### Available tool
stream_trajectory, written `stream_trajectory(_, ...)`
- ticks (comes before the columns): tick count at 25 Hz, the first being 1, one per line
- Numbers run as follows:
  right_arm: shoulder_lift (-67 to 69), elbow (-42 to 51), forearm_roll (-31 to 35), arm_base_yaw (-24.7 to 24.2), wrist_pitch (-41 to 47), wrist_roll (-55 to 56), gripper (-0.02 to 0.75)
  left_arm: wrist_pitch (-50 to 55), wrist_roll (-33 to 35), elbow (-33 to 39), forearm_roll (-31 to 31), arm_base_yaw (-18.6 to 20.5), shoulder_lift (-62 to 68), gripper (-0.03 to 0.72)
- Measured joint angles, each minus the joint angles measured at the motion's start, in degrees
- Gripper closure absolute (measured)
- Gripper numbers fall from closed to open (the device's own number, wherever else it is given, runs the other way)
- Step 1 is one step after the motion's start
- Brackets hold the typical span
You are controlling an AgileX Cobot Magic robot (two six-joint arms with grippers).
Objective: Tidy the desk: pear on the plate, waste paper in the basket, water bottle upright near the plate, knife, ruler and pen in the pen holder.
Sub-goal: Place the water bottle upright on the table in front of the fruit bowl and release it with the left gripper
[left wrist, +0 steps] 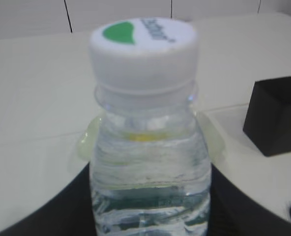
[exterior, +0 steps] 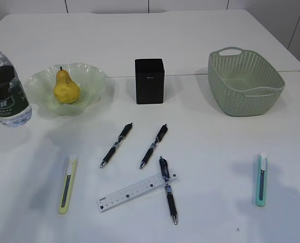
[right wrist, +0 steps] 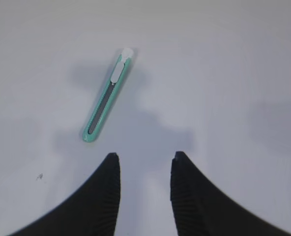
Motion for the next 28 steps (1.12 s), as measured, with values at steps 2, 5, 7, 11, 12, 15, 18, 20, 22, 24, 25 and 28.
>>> stream_trajectory(2,0.0,0.0,0.0,0.0,-0.2,-0.4,0.444,-6.4,0.2,0.0,-1.7,0.0,4.0,0.342)
stream_trajectory(5,0.0,0.0,0.0,0.0,-0.8,-0.9,0.444,-15.7,1.8,0.0,-3.4,0.1,10.3,0.342)
stream_trajectory(7,0.0,0.0,0.0,0.0,-1.4,-1.0,0.444,-20.5,1.8,0.0,-3.7,0.1,14.1,0.342)
stream_trajectory(11,0.0,0.0,0.0,0.0,-1.7,-1.9,0.444,-24.9,2.4,0.0,-3.7,0.1,19.3,0.342)
stream_trajectory(12,0.0,0.0,0.0,0.0,-1.7,-2.1,0.444,-25.5,2.4,0.0,-3.6,0.1,20.3,0.342)
stream_trajectory(15,0.0,0.0,0.0,0.0,-1.8,-2.6,0.444,-26.0,2.4,-0.1,-3.6,0.1,22.9,0.342)
stream_trajectory(18,0.0,0.0,0.0,0.0,-1.8,-2.7,0.444,-26.0,2.5,-0.1,-3.5,0.1,25.2,0.342)
stream_trajectory(20,0.0,0.0,0.0,0.0,-1.8,-2.8,0.444,-26.0,2.5,-0.1,-3.5,0.1,26.6,0.342)
stream_trajectory(22,0.0,0.0,0.0,0.0,-1.8,-3.0,0.444,-26.0,2.5,-0.1,-3.5,0.1,27.8,0.342)
stream_trajectory(24,0.0,0.0,0.0,0.0,-1.8,-3.2,0.444,-26.3,2.5,-0.2,-3.5,0.1,28.3,0.342)
stream_trajectory(25,0.0,0.0,0.0,0.0,-1.8,-3.3,0.444,-26.4,2.5,-0.2,-3.5,0.1,28.5,0.342)
stream_trajectory(28,0.0,0.0,0.0,0.0,-1.9,-3.4,0.444,-26.4,2.6,-0.4,-3.5,0.1,28.5,0.342)
